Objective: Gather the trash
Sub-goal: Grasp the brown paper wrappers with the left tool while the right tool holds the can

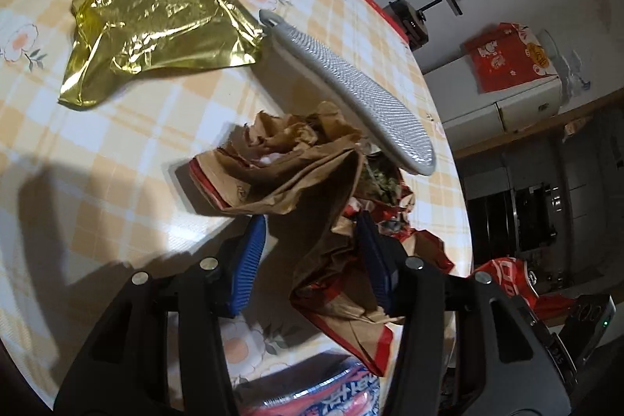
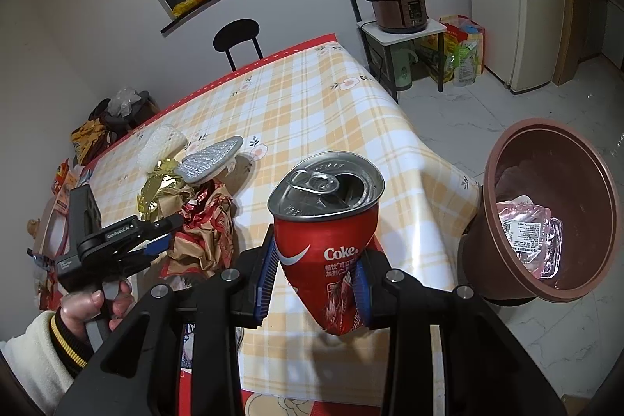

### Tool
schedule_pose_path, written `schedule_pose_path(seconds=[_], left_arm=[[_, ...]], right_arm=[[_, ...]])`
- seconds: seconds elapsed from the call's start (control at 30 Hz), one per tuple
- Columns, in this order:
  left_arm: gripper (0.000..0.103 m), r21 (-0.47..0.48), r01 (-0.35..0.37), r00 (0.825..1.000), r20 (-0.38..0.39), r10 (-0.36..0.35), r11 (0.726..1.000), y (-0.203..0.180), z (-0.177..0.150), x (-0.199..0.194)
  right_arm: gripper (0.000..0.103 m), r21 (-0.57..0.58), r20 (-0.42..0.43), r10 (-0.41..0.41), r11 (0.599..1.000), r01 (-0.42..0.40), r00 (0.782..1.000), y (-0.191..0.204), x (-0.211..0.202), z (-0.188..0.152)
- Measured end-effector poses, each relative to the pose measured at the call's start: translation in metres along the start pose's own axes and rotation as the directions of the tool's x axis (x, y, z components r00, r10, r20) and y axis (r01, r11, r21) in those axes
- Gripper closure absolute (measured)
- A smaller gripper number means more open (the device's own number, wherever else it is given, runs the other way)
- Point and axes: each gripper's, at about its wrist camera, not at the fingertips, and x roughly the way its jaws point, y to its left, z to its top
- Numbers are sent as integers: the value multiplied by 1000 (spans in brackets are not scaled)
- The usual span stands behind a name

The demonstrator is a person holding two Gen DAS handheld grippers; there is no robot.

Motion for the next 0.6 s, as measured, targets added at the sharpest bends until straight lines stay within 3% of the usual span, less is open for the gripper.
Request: schedule_pose_path(seconds=[0.03,0.13,0.17,0.3,0.6], left_arm=[[56,-5,11,1000,0,-11,1000,1,0,2],[77,5,59,998,0,-59,998,-1,1,4],[80,19,51,999,2,-51,999,-5,0,2],[85,15,41,999,4,-41,999,-11,0,-9],[85,-39,-27,999,43,29,999,3,-6,-68]], right_arm=[[69,0,-1,-1,1000,1,1000,-1,0,0],[69,1,-1,-3,1000,3,1000,-2,-1,1],[69,1,-1,-3,1000,3,1000,-1,-1,1],[69,-1,7,5,1000,-5,1000,1,-4,4],[69,-14,31,38,999,-37,999,8,-10,11]])
